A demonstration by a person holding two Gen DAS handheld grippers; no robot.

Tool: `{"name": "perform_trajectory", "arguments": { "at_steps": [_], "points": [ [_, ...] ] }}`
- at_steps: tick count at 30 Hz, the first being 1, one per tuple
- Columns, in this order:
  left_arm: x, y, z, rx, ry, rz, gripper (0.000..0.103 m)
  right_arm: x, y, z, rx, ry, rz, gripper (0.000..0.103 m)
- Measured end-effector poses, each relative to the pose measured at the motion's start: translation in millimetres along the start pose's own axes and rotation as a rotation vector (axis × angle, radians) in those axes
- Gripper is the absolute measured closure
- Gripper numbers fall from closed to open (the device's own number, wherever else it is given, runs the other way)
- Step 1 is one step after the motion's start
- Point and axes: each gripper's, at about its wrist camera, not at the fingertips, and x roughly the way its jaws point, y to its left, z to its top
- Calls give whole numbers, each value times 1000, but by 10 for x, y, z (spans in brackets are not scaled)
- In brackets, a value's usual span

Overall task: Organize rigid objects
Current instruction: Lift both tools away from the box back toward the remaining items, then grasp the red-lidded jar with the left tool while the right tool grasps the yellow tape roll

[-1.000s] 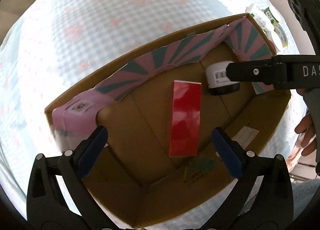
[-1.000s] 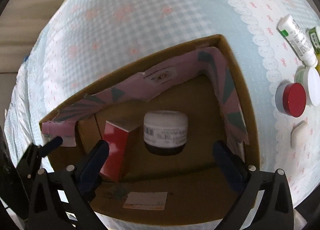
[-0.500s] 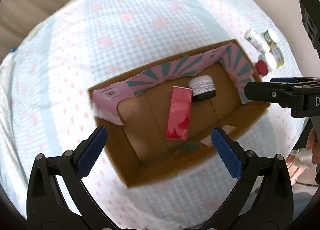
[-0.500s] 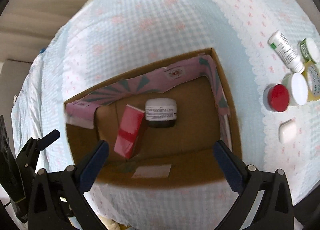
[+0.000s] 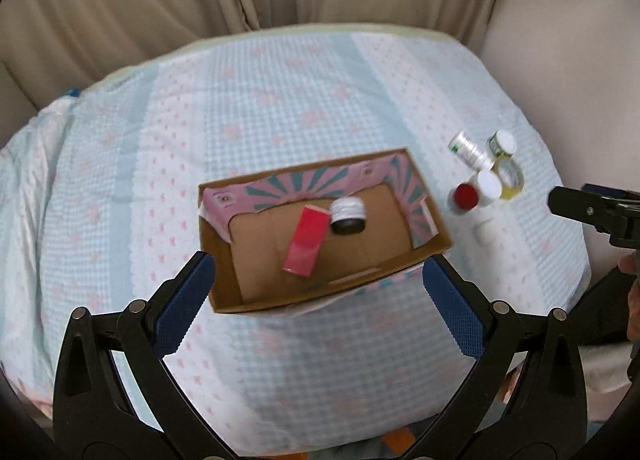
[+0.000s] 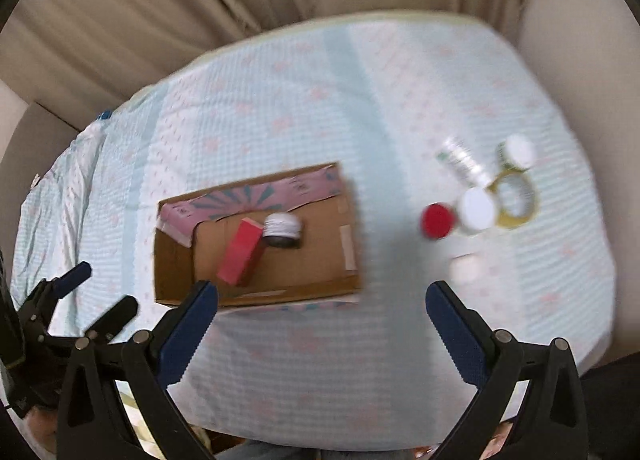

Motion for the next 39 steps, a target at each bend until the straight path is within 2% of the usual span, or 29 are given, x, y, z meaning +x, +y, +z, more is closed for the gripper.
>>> {"name": "perform_trajectory", "arguments": {
  "at_steps": [4,8,11,15,19,22,28,39],
  "points": [
    [-221,-395,16,-20,-50,11,0,-323,-451,-81,26,-53,-3,0],
    [-300,-876,60,-54,-86,46,0,-556,-981,-94,-2,-114,-8,0],
    [-315,-1281,112,-110,-93,80,0,-687,-1374,-77,-51,-179,30,0],
    [-259,-1790,147,-168,-114,72,0,-791,-1761,-45,-165,-252,47,0],
    [-79,-2230,186,-186,-99,77,0,-708,-2079,11,-236,-259,50,0],
    [104,-2467,193,-169,-98,73,0,-597,-2289,48,-241,-258,94,0],
    [802,-2759,144,-156,-44,48,0,-138,-2544,108,-278,-234,58,0],
    [2340,-2773,-86,-145,42,46,0,1274,-2837,48,-284,-116,7,0]
  ]
}}
